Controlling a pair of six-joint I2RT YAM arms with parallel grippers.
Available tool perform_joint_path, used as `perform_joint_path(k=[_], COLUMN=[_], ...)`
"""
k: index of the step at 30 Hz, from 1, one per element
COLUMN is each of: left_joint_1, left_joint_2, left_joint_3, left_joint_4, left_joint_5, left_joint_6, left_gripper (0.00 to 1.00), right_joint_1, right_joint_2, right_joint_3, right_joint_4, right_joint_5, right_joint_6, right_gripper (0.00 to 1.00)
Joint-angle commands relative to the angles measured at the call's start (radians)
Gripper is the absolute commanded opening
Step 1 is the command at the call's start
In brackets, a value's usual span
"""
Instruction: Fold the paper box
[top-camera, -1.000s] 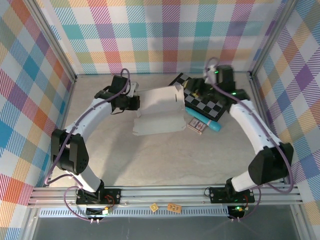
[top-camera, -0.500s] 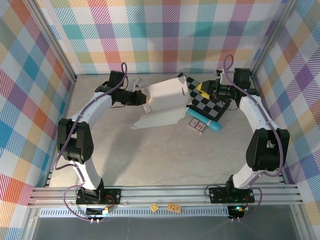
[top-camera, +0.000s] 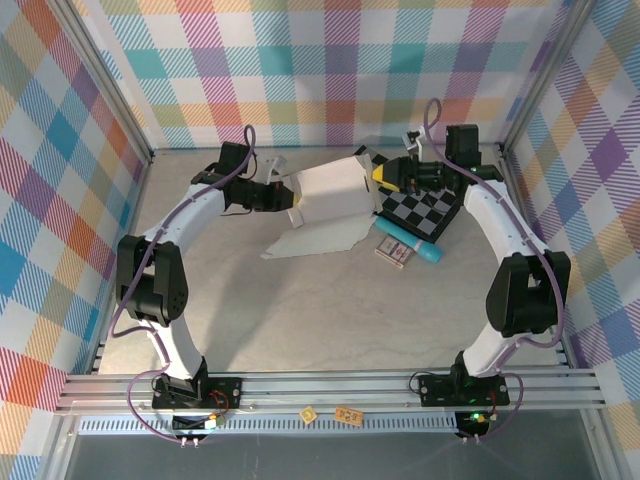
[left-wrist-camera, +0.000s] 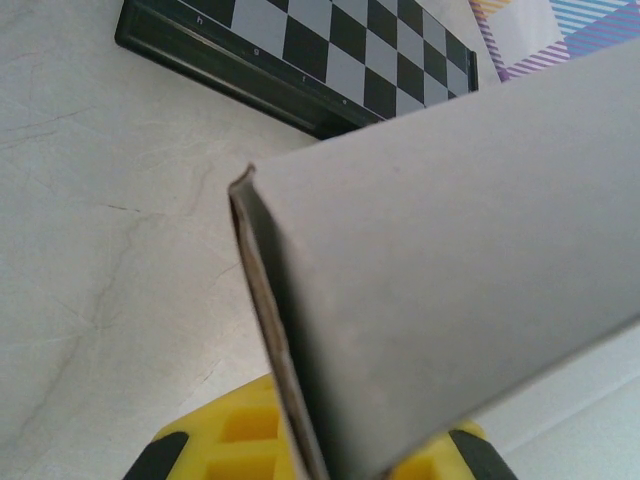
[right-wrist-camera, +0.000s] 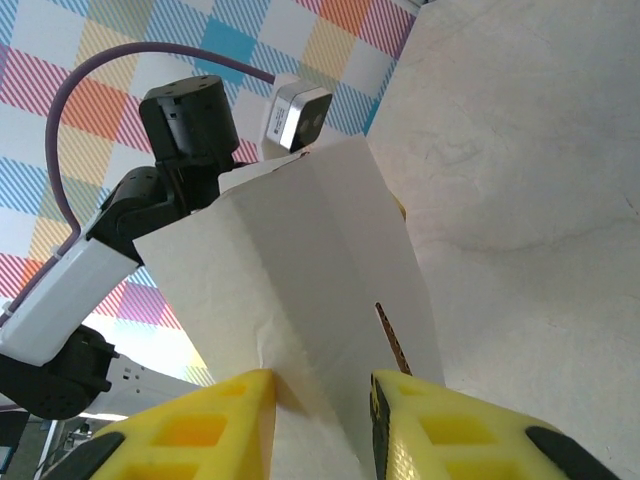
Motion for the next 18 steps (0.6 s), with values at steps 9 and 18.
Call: perform_joint_path(k=[9, 18], left_joint_1=[-0.005, -0.014], left_joint_2=[0.016, 0.002], left_joint_3=[0.044, 0.045], left_joint_4=[-0.019, -0.028], left_joint_5=[0.010, -0.004], left_joint_6=[0.017, 0.029], left_gripper=[0.00, 0.00], right_joint_1=[0.046, 0.124], right_joint_2=[0.037, 0.048], right_joint_3=[0.088, 0.151], right_joint_4=[-0.153, -0.287], right_joint_5=[0.107, 0.398], right_joint_6=[-0.171, -0.295], right_gripper=[0.33, 0.35])
